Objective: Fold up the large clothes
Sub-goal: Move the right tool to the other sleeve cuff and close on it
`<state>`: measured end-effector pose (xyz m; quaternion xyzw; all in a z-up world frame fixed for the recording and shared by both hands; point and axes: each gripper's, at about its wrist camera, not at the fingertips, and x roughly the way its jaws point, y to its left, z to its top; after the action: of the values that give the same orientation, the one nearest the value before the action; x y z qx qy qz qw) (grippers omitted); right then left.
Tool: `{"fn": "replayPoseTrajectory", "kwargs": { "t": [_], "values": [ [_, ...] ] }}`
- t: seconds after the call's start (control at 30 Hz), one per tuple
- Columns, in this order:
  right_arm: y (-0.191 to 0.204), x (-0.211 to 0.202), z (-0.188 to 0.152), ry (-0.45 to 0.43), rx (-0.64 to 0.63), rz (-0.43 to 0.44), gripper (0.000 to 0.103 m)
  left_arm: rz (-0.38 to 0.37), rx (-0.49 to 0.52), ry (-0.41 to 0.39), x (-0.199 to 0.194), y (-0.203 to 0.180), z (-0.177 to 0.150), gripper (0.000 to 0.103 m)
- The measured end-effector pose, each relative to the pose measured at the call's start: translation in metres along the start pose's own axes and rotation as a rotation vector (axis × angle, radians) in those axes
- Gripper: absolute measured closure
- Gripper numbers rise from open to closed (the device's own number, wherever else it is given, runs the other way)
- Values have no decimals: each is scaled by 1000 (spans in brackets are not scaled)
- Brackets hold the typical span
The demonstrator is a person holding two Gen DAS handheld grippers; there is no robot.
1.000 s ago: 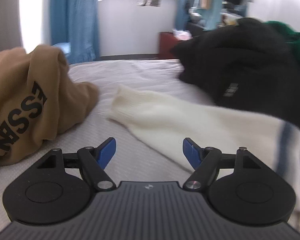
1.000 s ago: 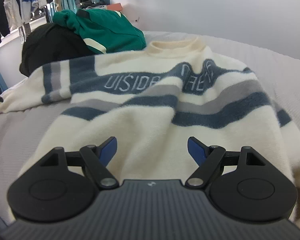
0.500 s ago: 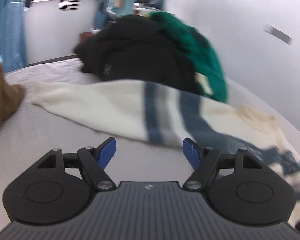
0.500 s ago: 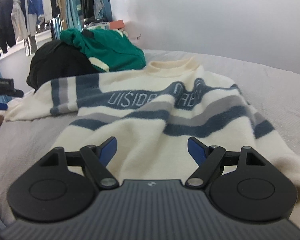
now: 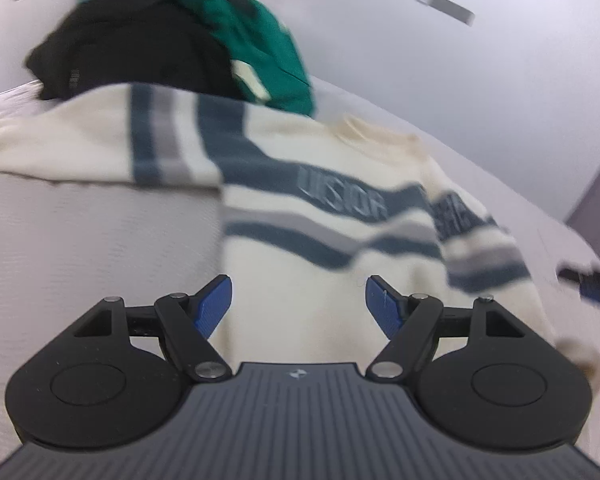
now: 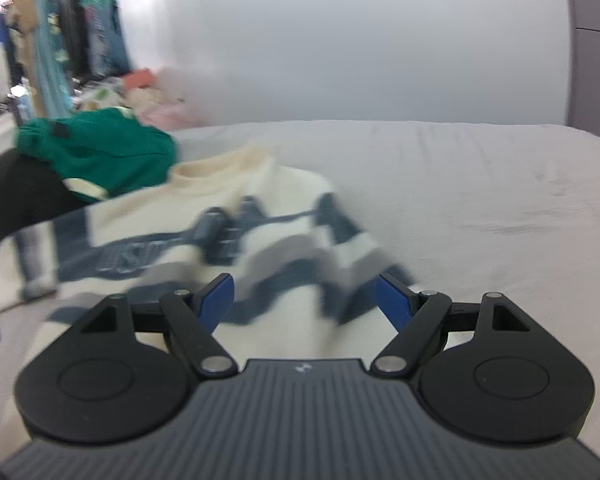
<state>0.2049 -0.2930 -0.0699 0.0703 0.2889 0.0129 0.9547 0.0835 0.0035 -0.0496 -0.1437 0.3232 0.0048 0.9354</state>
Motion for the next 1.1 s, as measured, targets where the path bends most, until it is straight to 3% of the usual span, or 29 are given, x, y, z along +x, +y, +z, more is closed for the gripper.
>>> {"fn": "replayPoseTrajectory", "kwargs": {
  "t": [0.17, 0.27, 0.4, 0.6, 0.73, 1.0, 1.03, 1.1],
  "values": [
    [-44, 36, 14, 52, 65, -85, 24, -30, 154, 15, 20, -23, -17, 25],
    [-68, 53, 10, 99, 127, -123, 24, -70, 128, 58, 34, -18, -17, 25],
    [-92, 68, 0, 188, 279, -59, 24, -73, 107, 75, 50, -10, -13, 25],
    [-87, 79, -9, 268, 225, -128, 24, -88, 37, 115, 68, 6, -9, 25],
    [-91, 91, -27, 389, 317, -75, 23, -100, 9, 122, 70, 10, -8, 25],
    [-77, 75, -35, 427, 267, -15, 22, -110, -14, 125, 69, 13, -9, 25],
    [-75, 73, -36, 429, 265, -7, 24, -111, -18, 126, 69, 14, -8, 25],
    [-69, 68, -38, 430, 255, 12, 49, -112, -23, 127, 69, 14, -8, 25]
  ]
}}
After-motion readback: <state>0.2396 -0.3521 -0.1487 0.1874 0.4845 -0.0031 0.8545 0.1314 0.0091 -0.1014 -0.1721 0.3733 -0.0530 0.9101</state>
